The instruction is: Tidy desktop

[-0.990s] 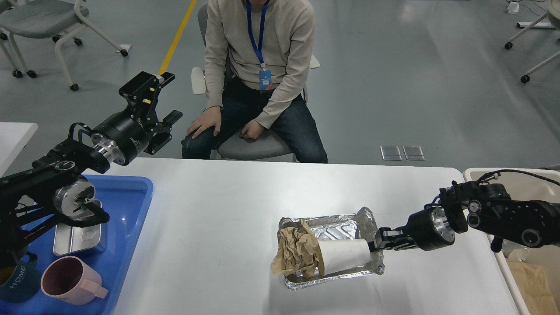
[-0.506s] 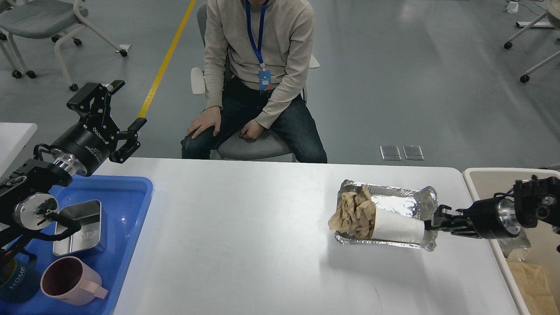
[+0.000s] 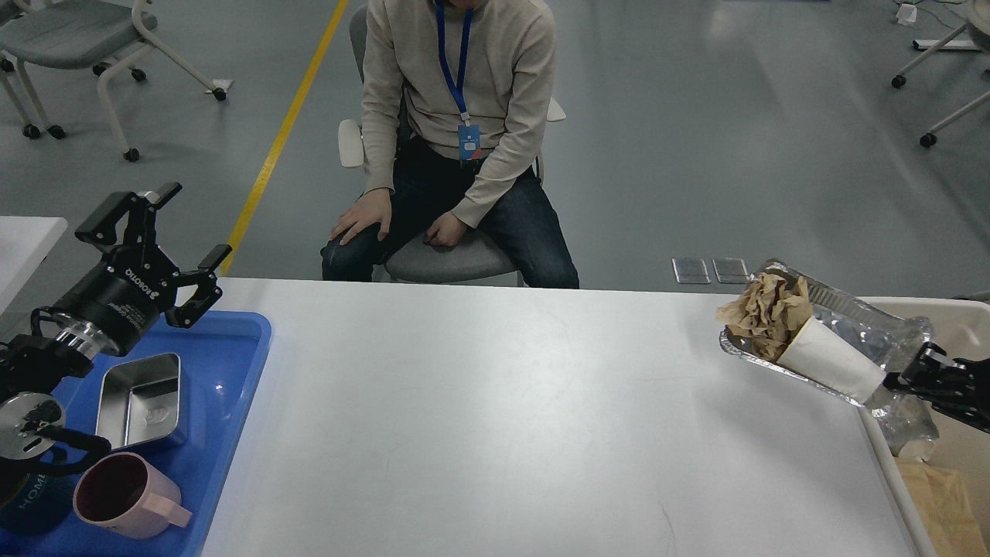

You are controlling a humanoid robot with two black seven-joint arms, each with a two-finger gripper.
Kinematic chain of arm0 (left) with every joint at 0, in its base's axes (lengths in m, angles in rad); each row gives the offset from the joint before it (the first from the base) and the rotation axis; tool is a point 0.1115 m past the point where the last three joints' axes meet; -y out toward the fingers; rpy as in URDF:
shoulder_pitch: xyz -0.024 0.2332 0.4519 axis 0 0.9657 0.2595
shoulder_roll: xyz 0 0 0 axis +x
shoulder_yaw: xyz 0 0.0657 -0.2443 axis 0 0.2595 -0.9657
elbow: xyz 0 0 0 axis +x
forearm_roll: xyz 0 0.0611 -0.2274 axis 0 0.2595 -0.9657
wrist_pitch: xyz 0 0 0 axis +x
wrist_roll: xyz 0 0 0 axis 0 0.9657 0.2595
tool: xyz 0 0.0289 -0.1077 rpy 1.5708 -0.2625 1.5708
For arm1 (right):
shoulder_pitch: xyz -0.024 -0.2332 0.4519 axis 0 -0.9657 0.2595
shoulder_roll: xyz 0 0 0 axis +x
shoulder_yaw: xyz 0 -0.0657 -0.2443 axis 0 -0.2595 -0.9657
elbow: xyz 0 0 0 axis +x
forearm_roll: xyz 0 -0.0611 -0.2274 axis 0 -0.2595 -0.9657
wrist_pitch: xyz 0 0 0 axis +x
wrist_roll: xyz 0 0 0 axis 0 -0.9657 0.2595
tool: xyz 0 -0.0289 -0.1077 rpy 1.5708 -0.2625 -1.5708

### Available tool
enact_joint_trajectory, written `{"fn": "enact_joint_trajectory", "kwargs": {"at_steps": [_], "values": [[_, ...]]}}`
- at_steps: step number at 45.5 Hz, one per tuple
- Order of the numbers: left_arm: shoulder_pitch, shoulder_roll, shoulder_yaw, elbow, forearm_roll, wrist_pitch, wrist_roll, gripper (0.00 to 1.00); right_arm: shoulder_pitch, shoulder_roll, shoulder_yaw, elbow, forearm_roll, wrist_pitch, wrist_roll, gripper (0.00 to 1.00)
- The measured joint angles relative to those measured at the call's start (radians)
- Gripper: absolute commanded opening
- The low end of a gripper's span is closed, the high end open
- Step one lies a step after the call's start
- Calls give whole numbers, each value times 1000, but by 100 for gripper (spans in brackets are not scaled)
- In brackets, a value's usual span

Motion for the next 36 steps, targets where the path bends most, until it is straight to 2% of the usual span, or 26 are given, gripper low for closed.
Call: {"fn": "enact_joint_trajectory", "kwargs": {"at_steps": [9, 23, 30, 32, 36], "values": [[28, -34, -75, 64, -41, -17, 6, 96, -78, 1, 1, -100, 136, 0, -1, 0], [13, -124, -95, 163, -66, -10, 11, 96, -172, 20, 1, -269, 336, -2, -4, 0], [8, -176, -104, 202, -66, -4, 13, 96, -250, 99, 2, -410, 417, -2, -10, 0], [8, -182, -104, 206, -66, -2, 13, 96, -271, 137, 3, -475, 442, -3, -11, 8], [8, -188, -104, 207, -65, 5, 11, 96, -304, 199, 4, -575, 480, -4, -12, 34]]}}
